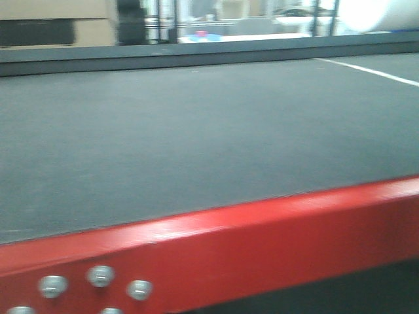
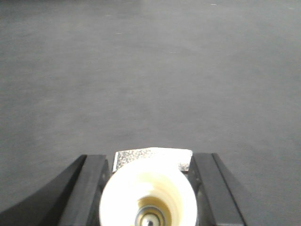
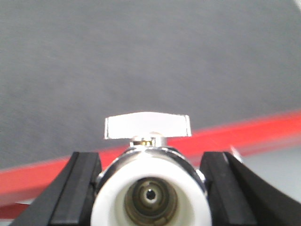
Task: Place valve from conveyor to right shelf box
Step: 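Drive the base to the steel shelf while holding both valves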
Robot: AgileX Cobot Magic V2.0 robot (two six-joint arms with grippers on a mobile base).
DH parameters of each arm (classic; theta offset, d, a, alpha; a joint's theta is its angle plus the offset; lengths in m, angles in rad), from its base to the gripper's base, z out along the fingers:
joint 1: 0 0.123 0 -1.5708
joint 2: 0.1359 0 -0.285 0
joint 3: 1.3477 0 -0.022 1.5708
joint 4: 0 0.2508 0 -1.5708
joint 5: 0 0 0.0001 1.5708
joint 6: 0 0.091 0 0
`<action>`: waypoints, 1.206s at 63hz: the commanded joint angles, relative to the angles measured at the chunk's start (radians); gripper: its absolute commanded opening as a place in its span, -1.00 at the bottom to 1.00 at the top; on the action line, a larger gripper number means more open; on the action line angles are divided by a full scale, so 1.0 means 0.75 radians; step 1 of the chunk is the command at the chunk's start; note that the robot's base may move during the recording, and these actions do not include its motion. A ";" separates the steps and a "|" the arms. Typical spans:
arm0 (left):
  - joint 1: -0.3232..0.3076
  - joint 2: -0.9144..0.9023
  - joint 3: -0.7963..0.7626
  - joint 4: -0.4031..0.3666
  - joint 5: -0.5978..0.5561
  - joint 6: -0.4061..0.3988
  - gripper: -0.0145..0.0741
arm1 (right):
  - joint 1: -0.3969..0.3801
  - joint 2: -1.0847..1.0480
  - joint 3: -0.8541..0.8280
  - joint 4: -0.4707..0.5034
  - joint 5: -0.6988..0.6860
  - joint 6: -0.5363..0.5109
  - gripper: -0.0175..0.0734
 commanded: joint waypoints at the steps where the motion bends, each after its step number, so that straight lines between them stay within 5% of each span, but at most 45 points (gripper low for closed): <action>1: 0.000 -0.013 -0.010 -0.015 -0.070 0.001 -0.92 | -0.008 -0.015 -0.009 -0.013 -0.081 -0.009 -0.97; 76: 0.000 -0.013 -0.010 -0.015 -0.070 0.001 -0.92 | -0.008 -0.015 -0.009 -0.013 -0.081 -0.009 -0.97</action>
